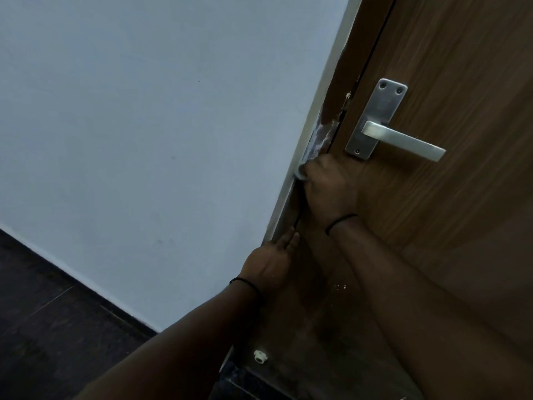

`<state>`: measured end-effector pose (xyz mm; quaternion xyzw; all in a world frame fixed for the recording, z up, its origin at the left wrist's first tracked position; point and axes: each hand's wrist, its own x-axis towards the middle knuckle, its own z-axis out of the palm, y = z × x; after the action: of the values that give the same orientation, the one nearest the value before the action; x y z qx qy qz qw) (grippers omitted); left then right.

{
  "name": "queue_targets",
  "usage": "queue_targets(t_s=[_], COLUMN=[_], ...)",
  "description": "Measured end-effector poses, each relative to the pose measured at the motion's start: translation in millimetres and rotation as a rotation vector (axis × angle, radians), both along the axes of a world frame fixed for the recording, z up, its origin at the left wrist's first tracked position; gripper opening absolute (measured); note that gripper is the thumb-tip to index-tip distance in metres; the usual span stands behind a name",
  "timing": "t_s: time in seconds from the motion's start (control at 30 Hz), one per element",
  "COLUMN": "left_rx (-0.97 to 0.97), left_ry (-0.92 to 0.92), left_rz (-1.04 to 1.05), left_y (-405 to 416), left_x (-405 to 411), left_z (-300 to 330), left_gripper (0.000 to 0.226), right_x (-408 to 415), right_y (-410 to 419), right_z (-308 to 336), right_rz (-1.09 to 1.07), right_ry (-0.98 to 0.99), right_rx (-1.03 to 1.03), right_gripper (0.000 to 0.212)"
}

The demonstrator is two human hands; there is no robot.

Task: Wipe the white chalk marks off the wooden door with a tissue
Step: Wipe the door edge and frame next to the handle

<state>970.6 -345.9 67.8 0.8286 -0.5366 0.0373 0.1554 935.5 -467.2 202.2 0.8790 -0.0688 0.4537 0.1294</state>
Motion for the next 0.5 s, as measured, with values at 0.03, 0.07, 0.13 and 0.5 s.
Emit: queue_targets(t_s=[0.03,0.07,0.13,0.5], left_rx=[-0.004,-0.005,0.007,0.073], left_ry=[0.005,0.006,-0.009,-0.006], left_rz=[0.007,0.011,0.006,0.01], left_y=[-0.7,-0.2,2.9,15.0], left_x=[-0.7,-1.4,-2.7,-5.4], left_z=[0.7,0.7,2.1,13.7], left_gripper=[0.07,0.07,0.07,0.068], right_x=[-3.6,-8.1,-16.3,-6.1], right_y=[4.1,9.2,15.2,24.6], right_z=[-9.0,-21.4,-32.2,-3.3], right_rz=[0.009,0.004,-0.026,-0.125], right_ry=[0.081,0.17,0.308,0.308], right_rx=[0.014,0.02,0.015,0.095], right_gripper=[0.007,0.007,0.009,0.015])
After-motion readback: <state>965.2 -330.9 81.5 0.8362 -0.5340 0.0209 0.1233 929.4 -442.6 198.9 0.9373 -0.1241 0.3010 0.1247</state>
